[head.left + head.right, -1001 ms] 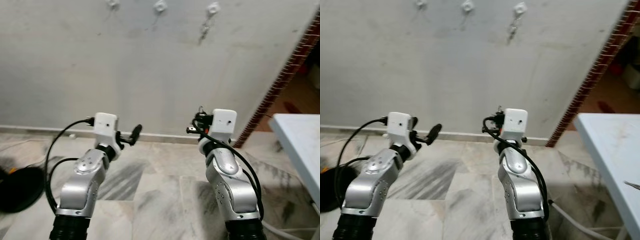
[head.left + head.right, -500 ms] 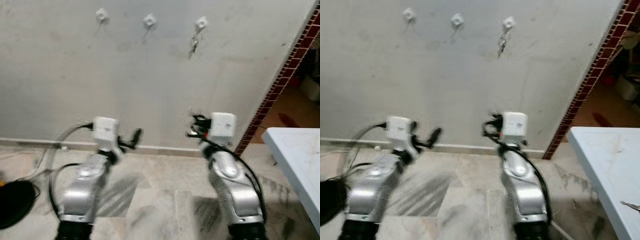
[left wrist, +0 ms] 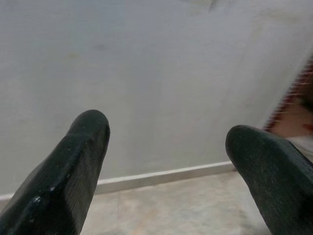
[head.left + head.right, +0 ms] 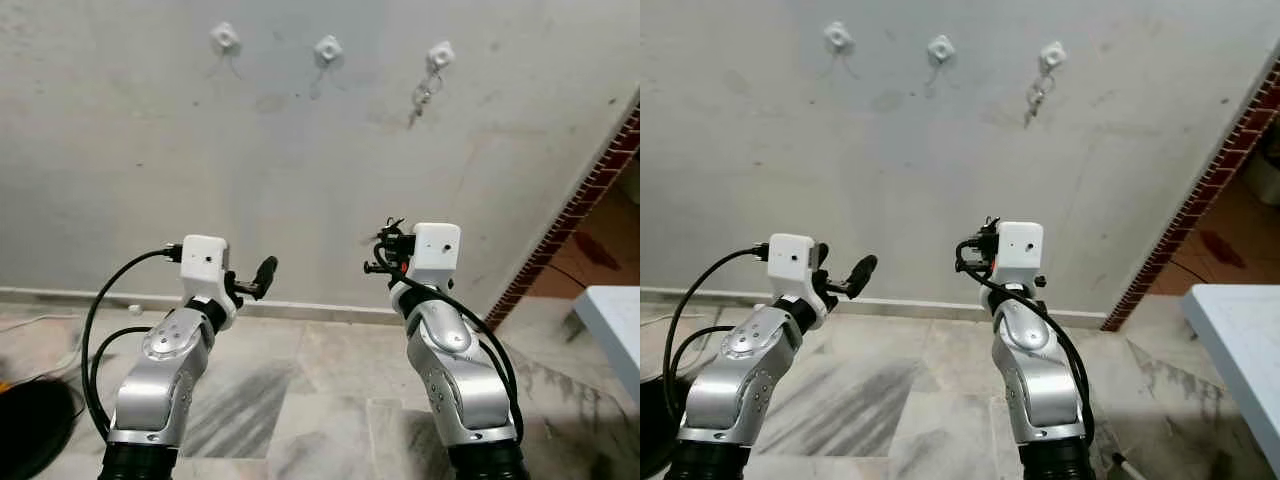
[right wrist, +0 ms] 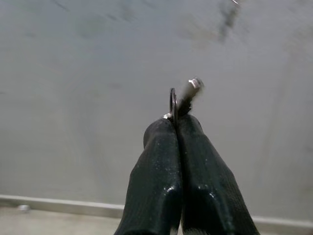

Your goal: Hang keys on a hook

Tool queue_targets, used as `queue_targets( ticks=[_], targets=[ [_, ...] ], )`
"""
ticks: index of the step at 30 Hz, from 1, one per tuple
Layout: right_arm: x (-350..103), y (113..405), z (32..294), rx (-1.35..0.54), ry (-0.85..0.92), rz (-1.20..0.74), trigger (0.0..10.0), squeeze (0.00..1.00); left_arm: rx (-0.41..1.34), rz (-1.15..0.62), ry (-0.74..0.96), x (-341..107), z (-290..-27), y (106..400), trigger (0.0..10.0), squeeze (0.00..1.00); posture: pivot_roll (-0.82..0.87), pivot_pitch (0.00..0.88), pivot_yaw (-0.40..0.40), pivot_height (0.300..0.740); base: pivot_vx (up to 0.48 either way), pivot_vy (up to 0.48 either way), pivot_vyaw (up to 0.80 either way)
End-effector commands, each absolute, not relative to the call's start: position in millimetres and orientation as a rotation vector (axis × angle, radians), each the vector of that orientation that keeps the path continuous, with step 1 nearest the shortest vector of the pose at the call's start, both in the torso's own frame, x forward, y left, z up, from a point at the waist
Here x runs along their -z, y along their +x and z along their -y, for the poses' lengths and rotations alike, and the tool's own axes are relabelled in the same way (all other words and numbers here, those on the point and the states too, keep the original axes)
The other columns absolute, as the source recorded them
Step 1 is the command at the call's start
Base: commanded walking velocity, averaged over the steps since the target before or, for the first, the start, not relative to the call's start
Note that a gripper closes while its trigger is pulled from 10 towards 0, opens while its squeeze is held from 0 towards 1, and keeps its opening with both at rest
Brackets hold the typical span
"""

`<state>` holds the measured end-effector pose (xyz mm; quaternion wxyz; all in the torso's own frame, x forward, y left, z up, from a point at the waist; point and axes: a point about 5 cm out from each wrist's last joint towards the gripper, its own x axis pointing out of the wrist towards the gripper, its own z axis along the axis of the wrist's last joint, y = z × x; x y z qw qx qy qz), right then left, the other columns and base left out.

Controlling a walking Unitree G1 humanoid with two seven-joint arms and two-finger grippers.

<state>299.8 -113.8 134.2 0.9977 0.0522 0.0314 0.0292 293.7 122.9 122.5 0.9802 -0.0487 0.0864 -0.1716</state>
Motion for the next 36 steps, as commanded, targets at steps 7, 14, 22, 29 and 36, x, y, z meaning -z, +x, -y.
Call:
queue_targets(
  ticks=[7,14,22,29,36],
  targets=[
    [-144.8,301.4,104.8,-0.083,0.116,-0.025,10.0,0.00,0.329,-0.148,-0.072,-129.4,-131.0,297.0,10.0,0.00,0.12,0.000,-0.050,0.740,0.400,0.264,0.00],
    [-148.6,301.2,104.7,-0.081,0.093,0.002,10.0,0.00,0.328,-0.153,-0.066,-128.6,-129.8,297.7,10.0,0.00,0.12,0.000,-0.049,0.740,0.400,0.000,0.00],
    [-149.8,301.9,104.6,-0.078,0.089,0.010,10.0,0.00,0.347,-0.139,-0.068,-130.1,-127.4,297.3,10.0,0.00,0.12,0.000,-0.050,0.740,0.000,0.000,0.00],
    [-149.8,301.9,104.6,-0.078,0.089,0.010,10.0,0.00,0.355,-0.135,-0.073,-130.8,-125.9,297.5,10.0,0.00,0.12,0.000,-0.050,0.740,0.000,-0.224,0.00],
    [-149.3,302.2,104.7,-0.077,0.088,0.007,10.0,0.00,0.357,-0.134,-0.076,-130.8,-125.5,297.3,10.0,0.00,0.12,0.000,-0.052,0.740,0.000,-0.446,0.00]
  ],
)
